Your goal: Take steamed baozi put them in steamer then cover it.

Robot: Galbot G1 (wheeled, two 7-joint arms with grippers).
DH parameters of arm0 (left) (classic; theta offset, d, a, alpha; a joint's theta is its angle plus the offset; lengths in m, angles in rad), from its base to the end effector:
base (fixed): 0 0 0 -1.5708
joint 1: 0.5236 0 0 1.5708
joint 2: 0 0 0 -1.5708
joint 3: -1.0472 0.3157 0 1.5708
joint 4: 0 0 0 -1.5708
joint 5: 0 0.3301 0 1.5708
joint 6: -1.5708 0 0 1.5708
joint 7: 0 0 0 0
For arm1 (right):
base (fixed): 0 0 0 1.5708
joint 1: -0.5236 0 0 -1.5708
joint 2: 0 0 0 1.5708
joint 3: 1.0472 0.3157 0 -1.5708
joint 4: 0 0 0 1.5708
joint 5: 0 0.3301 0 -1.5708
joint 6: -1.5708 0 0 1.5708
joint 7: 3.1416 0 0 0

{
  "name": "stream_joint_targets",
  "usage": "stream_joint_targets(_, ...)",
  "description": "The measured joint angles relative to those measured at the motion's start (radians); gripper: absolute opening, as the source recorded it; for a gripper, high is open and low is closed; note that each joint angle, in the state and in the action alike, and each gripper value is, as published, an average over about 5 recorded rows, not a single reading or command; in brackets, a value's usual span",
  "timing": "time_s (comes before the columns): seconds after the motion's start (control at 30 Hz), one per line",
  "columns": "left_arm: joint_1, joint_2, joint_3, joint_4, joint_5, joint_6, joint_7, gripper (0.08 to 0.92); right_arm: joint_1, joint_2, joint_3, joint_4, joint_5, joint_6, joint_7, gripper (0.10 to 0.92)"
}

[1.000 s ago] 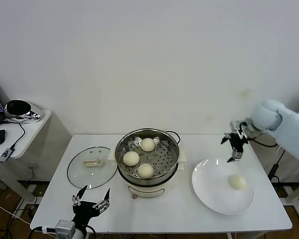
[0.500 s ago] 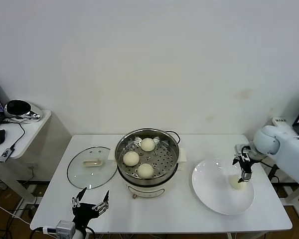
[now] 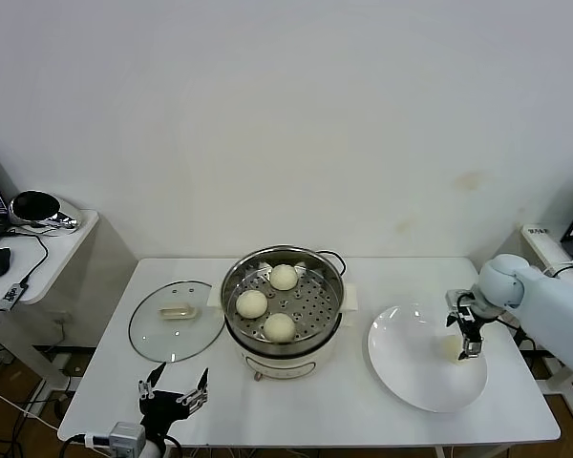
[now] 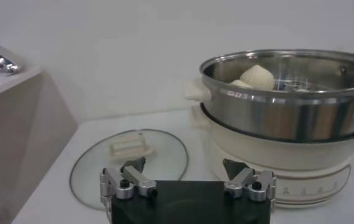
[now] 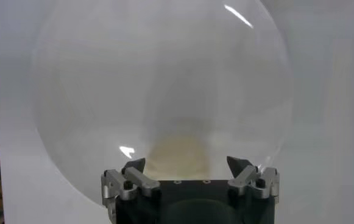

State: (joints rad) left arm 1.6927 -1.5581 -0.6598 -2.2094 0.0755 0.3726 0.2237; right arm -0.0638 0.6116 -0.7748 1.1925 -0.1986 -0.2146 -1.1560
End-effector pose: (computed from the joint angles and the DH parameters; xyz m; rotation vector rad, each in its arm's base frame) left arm 0.1385 0.0375 -0.2526 -0.1242 -2.7403 -0.1430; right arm 0.4562 -0.1886 -0.2046 1.1451 -1.2447 1.3052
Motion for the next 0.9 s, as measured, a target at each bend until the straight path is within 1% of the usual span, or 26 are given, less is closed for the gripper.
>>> stream_joint_targets(0.7, -0.004, -0.001, 0.002, 0.006, 0.000, 0.000, 0.000, 0.823, -0.033, 0.024, 0.015, -0.019, -0.056, 0.009, 0.002, 0.823)
stream_joint_targets(0.8, -0.004, -0.001, 0.002, 0.005, 0.000, 0.000, 0.000, 0.823, -0.037, 0.025, 0.017, -0.021, -0.058, 0.009, 0.002, 0.794)
stream_joint_targets(0.9, -0.004, 0.000, 0.002, 0.006, 0.000, 0.000, 0.000, 0.823, -0.040, 0.024, 0.019, -0.022, -0.061, 0.009, 0.002, 0.724)
